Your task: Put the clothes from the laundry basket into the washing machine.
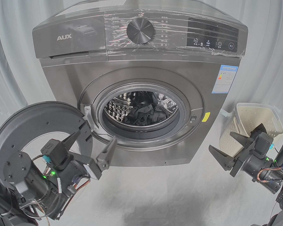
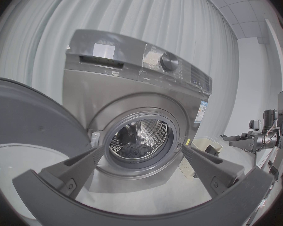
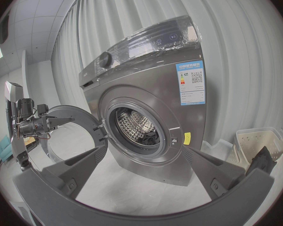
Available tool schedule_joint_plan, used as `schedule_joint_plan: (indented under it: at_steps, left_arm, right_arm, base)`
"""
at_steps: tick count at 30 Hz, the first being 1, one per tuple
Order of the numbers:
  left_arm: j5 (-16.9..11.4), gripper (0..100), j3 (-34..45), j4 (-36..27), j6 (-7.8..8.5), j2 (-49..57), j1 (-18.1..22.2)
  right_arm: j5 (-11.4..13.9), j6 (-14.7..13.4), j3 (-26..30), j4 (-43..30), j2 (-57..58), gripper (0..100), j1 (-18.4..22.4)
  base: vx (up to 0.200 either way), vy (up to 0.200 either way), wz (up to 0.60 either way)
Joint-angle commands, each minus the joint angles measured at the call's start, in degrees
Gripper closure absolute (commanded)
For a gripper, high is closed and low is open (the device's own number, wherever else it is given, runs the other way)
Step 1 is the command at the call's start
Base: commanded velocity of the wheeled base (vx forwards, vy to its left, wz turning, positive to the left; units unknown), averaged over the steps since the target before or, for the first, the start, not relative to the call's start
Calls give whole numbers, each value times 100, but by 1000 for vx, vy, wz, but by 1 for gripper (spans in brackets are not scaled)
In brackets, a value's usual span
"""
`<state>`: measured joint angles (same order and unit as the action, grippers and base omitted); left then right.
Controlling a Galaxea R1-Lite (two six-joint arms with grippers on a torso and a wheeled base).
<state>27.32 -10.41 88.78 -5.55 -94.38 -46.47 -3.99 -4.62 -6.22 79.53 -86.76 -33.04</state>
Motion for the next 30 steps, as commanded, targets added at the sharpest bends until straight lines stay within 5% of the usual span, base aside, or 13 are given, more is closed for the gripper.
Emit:
schedule_joint_plan:
  at_steps: [1,8,18,21,22,24,27,30]
  left_arm:
    - [-16,0,769,-1,45,1027,200]
    - [-34,0,1041,-652,62,2161,718]
    - [-7,0,1041,-3192,150,4059,1026]
    - [-34,0,1041,-3614,54,4296,1219]
    - [-78,0,1041,-4387,-96,4956,1263]
    - [-122,0,1041,-4967,-192,5430,1325]
    - [-148,0,1041,-5345,-219,5703,1474]
    - [-174,0,1041,-5697,-236,6230,2089]
  right_arm:
    - [-23,58,490,-17,678,0,87]
    - [-58,67,622,-737,1698,0,676]
    - [-357,93,622,-2680,3385,0,1423]
    - [-366,102,622,-2882,3719,0,1502]
    - [-366,102,622,-3313,4369,0,1625]
    - [-340,119,622,-3831,4888,0,1818]
    - [-304,146,622,-4517,5574,0,2047]
    - [-146,225,622,-5730,6971,0,2310]
  base:
    - [0,0,0]
    - [-86,0,0]
    - [-60,0,0]
    - [0,0,0]
    - [0,0,0]
    - [0,0,0]
    - [0,0,0]
    - [0,0,0]
